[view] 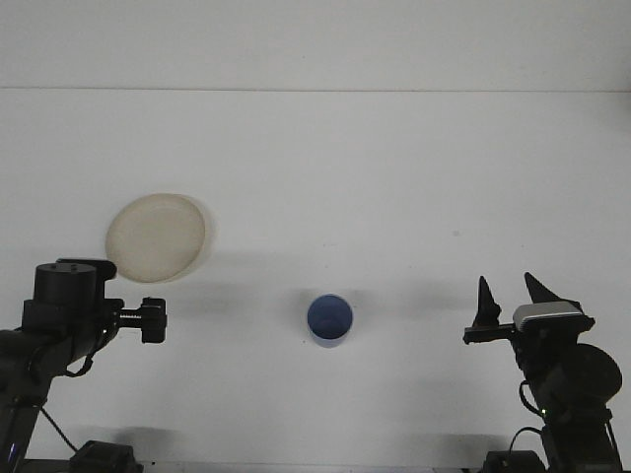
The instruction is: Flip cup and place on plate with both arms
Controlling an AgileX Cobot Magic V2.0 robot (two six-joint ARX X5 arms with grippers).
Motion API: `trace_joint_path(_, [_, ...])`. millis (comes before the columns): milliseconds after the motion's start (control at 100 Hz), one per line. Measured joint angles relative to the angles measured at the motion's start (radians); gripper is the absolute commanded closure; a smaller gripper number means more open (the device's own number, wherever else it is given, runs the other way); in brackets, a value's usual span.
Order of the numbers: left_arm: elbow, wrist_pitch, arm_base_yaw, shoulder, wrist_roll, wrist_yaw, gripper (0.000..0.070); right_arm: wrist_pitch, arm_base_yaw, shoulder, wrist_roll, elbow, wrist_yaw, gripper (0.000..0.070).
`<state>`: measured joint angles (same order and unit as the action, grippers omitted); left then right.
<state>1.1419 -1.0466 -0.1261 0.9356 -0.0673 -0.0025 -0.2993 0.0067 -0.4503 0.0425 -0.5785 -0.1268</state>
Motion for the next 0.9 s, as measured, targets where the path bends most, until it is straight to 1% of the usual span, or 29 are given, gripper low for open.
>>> trace_joint_path(180, [0.103,-0.037,-0.129,0.117,-0.027,0.0,0.0086,0.0,0.0,0.0,0.0,0.0,0.0,0.0221])
trace_joint_path(400, [0.194,0.014,-0.314,0.271,-0.069,0.026,0.0085,0.0,0.0,0.0,0.0,0.0,0.0,0.0221])
trace_joint_path(540, [0.243,0.043,-0.418,0.381,-0.097,0.028,0.0085,0.0,0.0,0.0,0.0,0.0,0.0,0.0221])
trace_joint_path(750, [0.348,0.066,-0.536,0.557,-0.127,0.028,0.0085,0.0,0.0,0.0,0.0,0.0,0.0,0.0221])
trace_joint_path(900, [0.427,0.069,-0.604,0.666,-0.131,0.028,0.0085,0.0,0.0,0.0,0.0,0.0,0.0,0.0221])
